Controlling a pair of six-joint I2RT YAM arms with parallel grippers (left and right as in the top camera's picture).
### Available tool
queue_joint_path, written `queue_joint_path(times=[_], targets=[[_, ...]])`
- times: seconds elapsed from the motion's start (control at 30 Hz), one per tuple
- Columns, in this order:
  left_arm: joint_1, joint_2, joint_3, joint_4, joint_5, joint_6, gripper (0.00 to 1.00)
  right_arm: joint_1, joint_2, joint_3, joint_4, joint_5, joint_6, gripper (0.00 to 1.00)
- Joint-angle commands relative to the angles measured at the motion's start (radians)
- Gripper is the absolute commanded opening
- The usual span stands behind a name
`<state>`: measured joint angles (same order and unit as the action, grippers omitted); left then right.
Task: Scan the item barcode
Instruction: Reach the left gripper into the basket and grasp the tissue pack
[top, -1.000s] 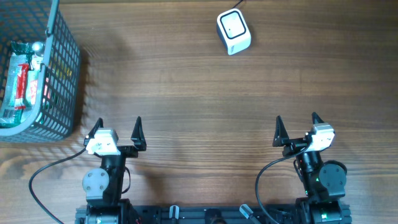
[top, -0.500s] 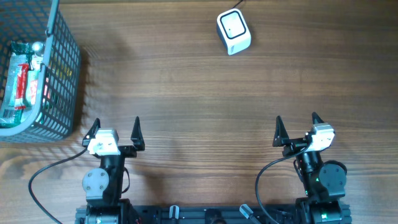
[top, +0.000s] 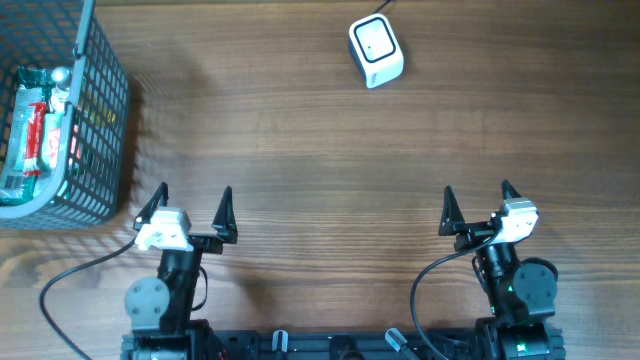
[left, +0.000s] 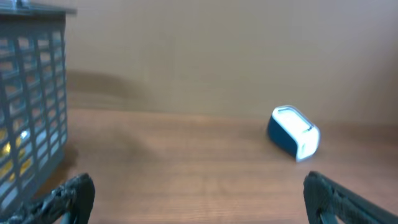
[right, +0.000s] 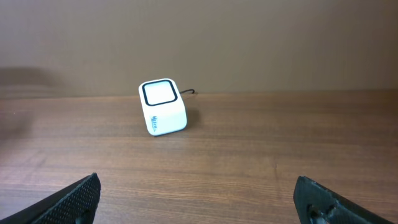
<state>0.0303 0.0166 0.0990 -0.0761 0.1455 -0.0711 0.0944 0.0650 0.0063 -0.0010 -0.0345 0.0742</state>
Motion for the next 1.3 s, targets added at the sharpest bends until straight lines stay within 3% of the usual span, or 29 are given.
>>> queue_joint_path(times=[0.0,0.07,0.13,0.2,0.3,0.33,0.4,0.5,0.63,0.73,0.8,0.9,1.07,1.27], targets=[[-0.006,0.088,0.307,-0.212,0.042,-0.069,1.00,-0.004,0.004,-0.001,0.002,-0.019,0.006,1.00],[-0.006,0.195,0.492,-0.409,0.040,-0.068,1.00,-0.004,0.004,-0.001,0.002,-0.019,0.006,1.00],[-0.006,0.415,0.778,-0.719,0.037,-0.068,1.00,-0.004,0.004,-0.001,0.002,-0.019,0.006,1.00],[-0.006,0.590,0.994,-0.926,0.027,-0.064,1.00,-0.004,0.004,-0.001,0.002,-0.019,0.006,1.00],[-0.006,0.938,1.455,-1.289,-0.084,-0.064,1.00,-0.004,0.004,-0.001,0.002,-0.019,0.007,1.00],[-0.006,1.032,1.580,-1.341,-0.108,-0.064,1.00,-0.004,0.004,-0.001,0.002,-0.019,0.006,1.00],[-0.006,1.142,1.719,-1.368,-0.125,-0.063,1.00,-0.004,0.004,-0.001,0.002,-0.019,0.006,1.00],[-0.006,1.273,1.815,-1.321,-0.286,-0.064,1.00,-0.004,0.004,-0.001,0.002,-0.019,0.006,1.00],[0.032,1.359,1.815,-1.083,-0.375,-0.064,1.00,-0.004,0.004,-0.001,0.002,-0.019,0.006,1.00],[0.148,1.424,1.815,-0.888,-0.355,-0.064,1.00,-0.004,0.004,-0.001,0.002,-0.019,0.006,1.00],[0.227,1.449,1.815,-0.848,-0.351,-0.046,1.00,-0.004,0.004,-0.001,0.002,-0.019,0.006,1.00],[0.383,1.476,1.815,-0.860,-0.342,0.003,1.00,-0.004,0.004,-0.001,0.002,-0.019,0.006,1.00],[0.600,1.533,1.815,-0.917,-0.138,0.092,1.00,-0.004,0.004,-0.001,0.002,-0.019,0.007,1.00],[0.698,1.633,1.810,-1.044,-0.123,0.086,1.00,-0.004,0.004,-0.001,0.002,-0.019,0.006,1.00]])
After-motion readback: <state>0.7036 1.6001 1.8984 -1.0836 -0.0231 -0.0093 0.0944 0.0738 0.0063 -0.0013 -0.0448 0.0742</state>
